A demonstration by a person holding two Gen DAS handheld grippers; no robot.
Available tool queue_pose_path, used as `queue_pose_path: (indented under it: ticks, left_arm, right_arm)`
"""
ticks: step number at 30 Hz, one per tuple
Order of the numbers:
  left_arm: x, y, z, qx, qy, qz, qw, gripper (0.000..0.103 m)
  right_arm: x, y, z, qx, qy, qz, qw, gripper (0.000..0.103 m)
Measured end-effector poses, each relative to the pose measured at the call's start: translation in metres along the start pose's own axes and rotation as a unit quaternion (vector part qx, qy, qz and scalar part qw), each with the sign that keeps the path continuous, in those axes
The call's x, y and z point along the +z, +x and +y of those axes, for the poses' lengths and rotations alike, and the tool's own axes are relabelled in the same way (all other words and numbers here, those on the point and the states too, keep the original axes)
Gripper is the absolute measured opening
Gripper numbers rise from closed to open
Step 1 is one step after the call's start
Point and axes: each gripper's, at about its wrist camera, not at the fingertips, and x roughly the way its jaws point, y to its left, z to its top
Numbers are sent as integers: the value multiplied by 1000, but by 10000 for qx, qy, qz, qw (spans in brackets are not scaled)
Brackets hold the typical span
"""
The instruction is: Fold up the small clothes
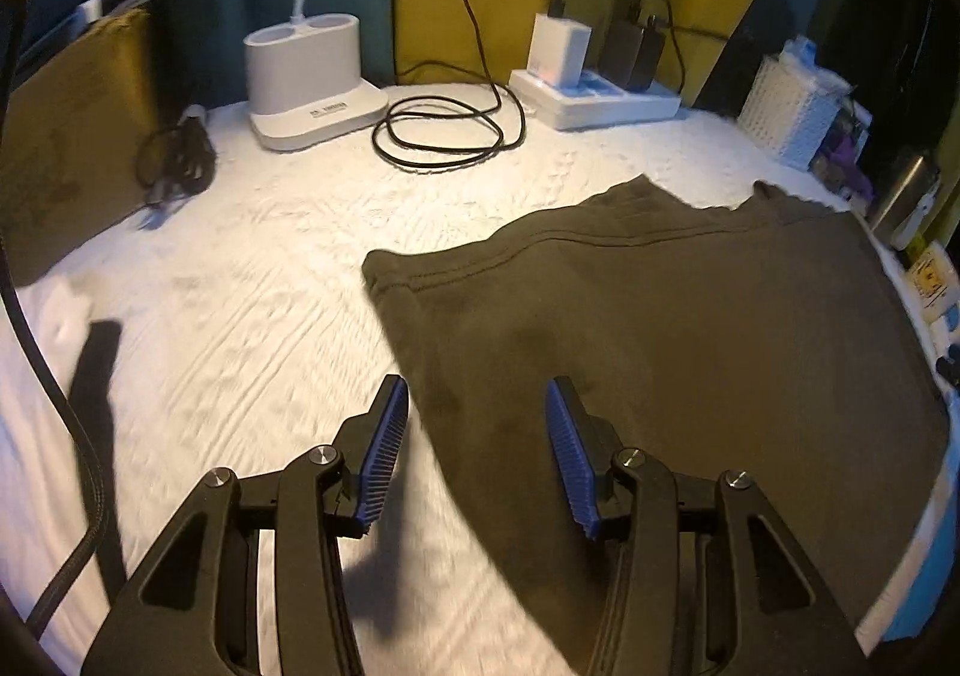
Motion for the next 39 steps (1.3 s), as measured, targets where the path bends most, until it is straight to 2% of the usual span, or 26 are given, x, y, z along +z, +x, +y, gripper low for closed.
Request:
queue_pose_path:
  ticks: [1,2,4,10,15,20,25,28,29,31,33,34,39]
  left_arm:
    - [1,2,-1,17,57,-47,10000,24]
    - [3,4,-2,117,125,-76,9998,4]
    - [6,6,-1,209,193,-124,9995,0]
    - [10,7,15,614,203,-269,9975,0]
    - [13,12,25,635,114,-406,9971,0]
    - [18,12,28,578,-130,-286,9978,0]
    - [15,-17,10,444,-98,-468,9979,1]
    - [6,-39,-8,170,-29,-543,9984,1]
    - [2,-46,-16,26,-2,-578,9983,2]
    - [-9,-59,-31,-203,63,-598,9980,12]
    - [-22,-72,-47,-451,130,-633,9969,49]
    - [-28,-77,-53,-570,128,-668,9961,54]
    - [-58,-86,-86,-1043,200,-520,9930,55]
  right_arm:
    - [2,4,1,4,-5,19,10000,81]
    - [4,8,1,1,-7,53,10000,81]
    - [5,13,1,7,16,116,9999,81]
    - [8,24,-3,-31,89,227,9997,81]
    - [5,30,-1,-26,122,303,9995,81]
    - [0,26,0,-44,150,286,9995,81]
    - [-6,13,-7,-103,226,196,9995,81]
    - [-10,4,-10,-102,260,121,9995,81]
    - [-12,0,-10,-98,261,86,9996,81]
    - [-15,-6,-9,-84,257,47,9996,81]
    - [-19,-11,-7,-60,251,20,9997,81]
    - [-20,-14,-6,-44,247,-2,9997,81]
    - [-29,-23,5,99,189,-73,9997,81]
